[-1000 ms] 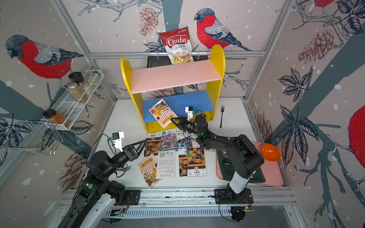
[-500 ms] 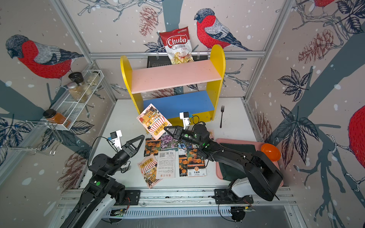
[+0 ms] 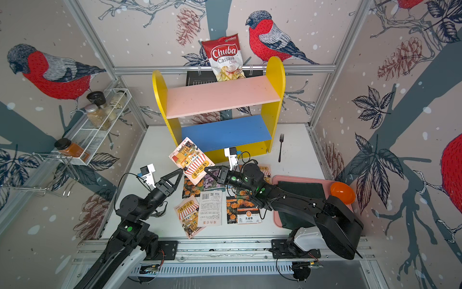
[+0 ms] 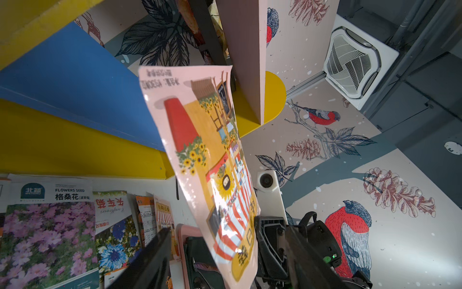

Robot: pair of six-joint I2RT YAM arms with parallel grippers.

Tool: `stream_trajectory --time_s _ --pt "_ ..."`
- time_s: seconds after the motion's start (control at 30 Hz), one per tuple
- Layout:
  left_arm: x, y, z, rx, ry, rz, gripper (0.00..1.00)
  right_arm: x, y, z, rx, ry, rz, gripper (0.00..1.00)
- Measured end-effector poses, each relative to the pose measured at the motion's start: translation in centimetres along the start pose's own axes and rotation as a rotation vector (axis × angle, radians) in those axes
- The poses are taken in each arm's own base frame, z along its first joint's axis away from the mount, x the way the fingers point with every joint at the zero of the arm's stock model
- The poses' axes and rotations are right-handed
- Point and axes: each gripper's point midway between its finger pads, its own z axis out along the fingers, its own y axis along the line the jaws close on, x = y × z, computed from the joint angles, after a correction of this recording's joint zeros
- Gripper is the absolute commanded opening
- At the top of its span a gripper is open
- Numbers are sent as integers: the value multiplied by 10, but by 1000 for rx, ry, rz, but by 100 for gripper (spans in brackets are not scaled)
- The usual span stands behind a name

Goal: Take the seed bag off the shelf
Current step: Pick up the seed packet from the shelf.

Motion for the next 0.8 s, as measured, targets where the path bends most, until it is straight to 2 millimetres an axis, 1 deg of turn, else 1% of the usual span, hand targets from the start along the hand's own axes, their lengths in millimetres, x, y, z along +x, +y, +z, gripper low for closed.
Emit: stream_trajectory --time_s 0.17,0.23,0.27,0.37,0.43,0.53,0.63,0.8 --pt "-2 -2 2 14 -7 3 68 3 3 0 -7 6 -1 0" --pt "-3 -2 4 18 -9 -2 65 5 4 1 -9 11 0 0" --pt "-3 -2 5 20 -10 -2 61 6 5 1 -10 13 0 0" --pt "-4 -3 6 26 -12 -16 45 8 6 2 -13 19 0 0" --pt "-4 -4 7 32 -15 -15 38 9 6 2 -15 22 0 0" --pt "-5 -5 7 38 -17 -15 33 11 7 2 -17 25 -2 0" --pt "-6 -7 7 44 -20 -17 24 12 8 3 -18 29 -2 0" --pt "-6 -8 7 47 -21 -19 2 12 7 3 -16 27 -3 0"
